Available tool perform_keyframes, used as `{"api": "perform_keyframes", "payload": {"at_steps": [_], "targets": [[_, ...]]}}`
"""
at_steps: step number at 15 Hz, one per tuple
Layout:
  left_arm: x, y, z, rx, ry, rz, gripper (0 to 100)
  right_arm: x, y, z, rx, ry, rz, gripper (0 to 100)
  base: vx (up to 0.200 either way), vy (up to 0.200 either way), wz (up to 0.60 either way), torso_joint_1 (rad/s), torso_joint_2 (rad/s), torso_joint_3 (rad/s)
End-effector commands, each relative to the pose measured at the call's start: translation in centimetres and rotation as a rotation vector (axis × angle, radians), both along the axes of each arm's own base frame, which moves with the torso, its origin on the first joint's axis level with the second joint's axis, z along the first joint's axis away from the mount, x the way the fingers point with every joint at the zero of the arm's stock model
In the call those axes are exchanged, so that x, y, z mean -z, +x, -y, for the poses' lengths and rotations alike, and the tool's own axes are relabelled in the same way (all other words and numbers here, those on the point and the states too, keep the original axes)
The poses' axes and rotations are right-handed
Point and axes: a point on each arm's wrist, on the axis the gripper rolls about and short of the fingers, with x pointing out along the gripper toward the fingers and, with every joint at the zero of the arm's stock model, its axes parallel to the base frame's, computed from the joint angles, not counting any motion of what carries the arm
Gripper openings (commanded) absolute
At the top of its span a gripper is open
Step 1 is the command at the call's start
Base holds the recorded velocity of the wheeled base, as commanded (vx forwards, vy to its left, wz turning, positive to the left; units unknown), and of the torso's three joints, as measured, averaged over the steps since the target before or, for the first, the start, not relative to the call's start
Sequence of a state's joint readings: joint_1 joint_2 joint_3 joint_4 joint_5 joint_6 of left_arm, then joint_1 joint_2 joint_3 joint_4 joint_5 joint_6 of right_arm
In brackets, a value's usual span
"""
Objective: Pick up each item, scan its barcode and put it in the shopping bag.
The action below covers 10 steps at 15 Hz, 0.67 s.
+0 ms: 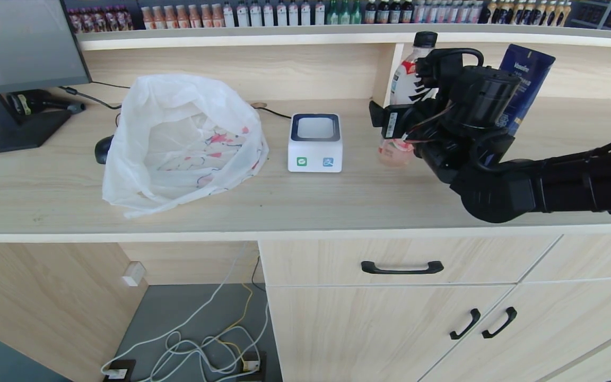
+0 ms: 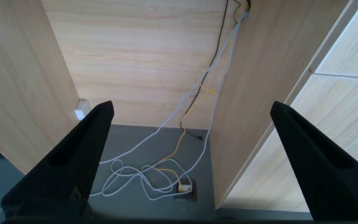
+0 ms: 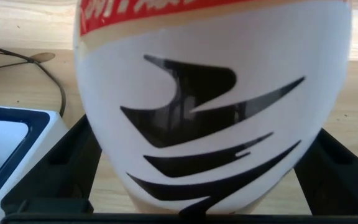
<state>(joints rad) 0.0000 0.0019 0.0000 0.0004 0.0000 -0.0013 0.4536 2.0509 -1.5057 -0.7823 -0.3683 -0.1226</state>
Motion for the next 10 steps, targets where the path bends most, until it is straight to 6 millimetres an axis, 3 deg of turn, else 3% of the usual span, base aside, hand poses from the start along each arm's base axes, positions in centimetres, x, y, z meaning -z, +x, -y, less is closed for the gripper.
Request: {"api": "perform_keyframes", "payload": {"at_steps": [1,3,4,10], "targets": [[0.01,0.0,0.0,0.0,0.0,-0.001,100,-0.1,0.07,-0.05,-0.001,0.002,0.005,100,0.0,0.0,0.0,0.0,0.0,0.0],[0.01,0.0,0.0,0.0,0.0,-0.001,100,-0.3,0.18,-0.11,-0.001,0.006,0.013,100,0.0,0.0,0.0,0.0,0.0,0.0],[0.01,0.0,0.0,0.0,0.0,-0.001,100,-0.35,0.18,-0.11,-0.001,0.007,0.014,0,0.0,0.0,0.0,0.0,0.0,0.0],[0.01,0.0,0.0,0.0,0.0,-0.001,100,-0.64,-0.12,-0.33,-0.008,0.011,0.023,0,0.0,0.0,0.0,0.0,0.0,0.0]]}}
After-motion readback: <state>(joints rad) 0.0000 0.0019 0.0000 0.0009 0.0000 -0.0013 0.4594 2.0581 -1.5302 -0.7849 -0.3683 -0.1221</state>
